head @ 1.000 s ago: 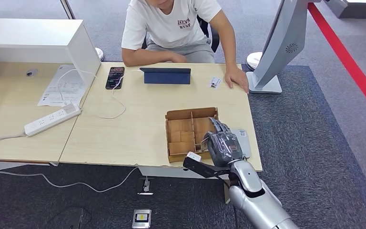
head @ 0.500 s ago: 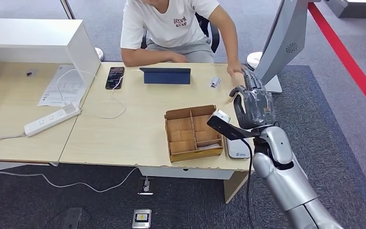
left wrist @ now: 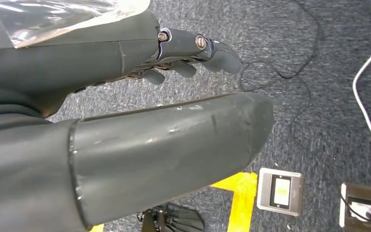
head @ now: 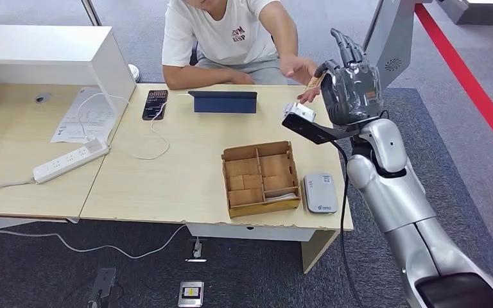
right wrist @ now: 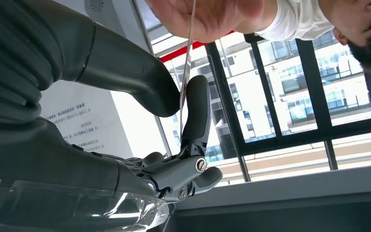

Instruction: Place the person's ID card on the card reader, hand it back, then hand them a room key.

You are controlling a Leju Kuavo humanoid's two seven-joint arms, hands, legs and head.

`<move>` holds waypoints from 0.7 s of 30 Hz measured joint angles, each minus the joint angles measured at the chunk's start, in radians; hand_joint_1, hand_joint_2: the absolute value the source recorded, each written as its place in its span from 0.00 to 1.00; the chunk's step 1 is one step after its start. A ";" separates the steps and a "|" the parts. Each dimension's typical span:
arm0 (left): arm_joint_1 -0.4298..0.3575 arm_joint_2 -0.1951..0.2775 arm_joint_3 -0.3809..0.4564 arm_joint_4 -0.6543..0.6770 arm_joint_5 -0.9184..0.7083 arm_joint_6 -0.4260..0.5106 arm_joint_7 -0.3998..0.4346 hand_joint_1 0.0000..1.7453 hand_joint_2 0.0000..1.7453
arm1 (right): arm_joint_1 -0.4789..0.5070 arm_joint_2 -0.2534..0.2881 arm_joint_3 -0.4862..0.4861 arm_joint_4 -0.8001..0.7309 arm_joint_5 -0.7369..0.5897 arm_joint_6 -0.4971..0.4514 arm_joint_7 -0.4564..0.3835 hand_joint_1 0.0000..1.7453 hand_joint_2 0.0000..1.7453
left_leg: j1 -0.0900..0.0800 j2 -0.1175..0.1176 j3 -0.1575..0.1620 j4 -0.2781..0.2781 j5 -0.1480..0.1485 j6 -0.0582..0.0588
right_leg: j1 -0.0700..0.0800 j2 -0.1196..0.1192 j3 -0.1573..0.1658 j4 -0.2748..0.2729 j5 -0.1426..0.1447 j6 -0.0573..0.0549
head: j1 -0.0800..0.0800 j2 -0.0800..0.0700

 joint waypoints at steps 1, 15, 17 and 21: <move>-0.005 0.000 -0.002 -0.001 -0.007 -0.001 0.007 0.00 0.00 | -0.025 0.008 0.002 0.035 0.004 0.000 -0.004 1.00 1.00 | 0.000 0.000 0.000 0.000 0.000 0.000 | 0.000 0.000 0.000 0.000 0.000 0.000 | 0.000 0.000; -0.043 0.014 -0.030 -0.029 -0.031 -0.013 0.106 0.00 0.00 | -0.167 0.101 0.018 0.346 0.025 0.002 -0.010 0.31 1.00 | 0.000 0.000 -0.001 0.000 0.000 0.000 | 0.000 0.000 -0.001 0.000 0.000 0.000 | 0.000 0.000; -0.044 0.016 -0.033 -0.032 -0.026 -0.014 0.118 0.00 0.00 | -0.167 0.108 0.021 0.368 0.026 0.000 -0.013 0.00 1.00 | 0.000 0.000 -0.001 0.000 0.000 0.000 | 0.000 0.000 -0.001 0.000 0.000 0.000 | 0.000 0.000; -0.045 0.021 -0.040 -0.038 -0.016 -0.014 0.138 0.00 0.00 | -0.167 0.121 0.026 0.403 0.026 -0.009 -0.006 0.00 1.00 | 0.000 0.000 -0.001 0.000 0.000 0.000 | 0.000 0.000 -0.001 0.000 0.000 0.000 | 0.000 0.000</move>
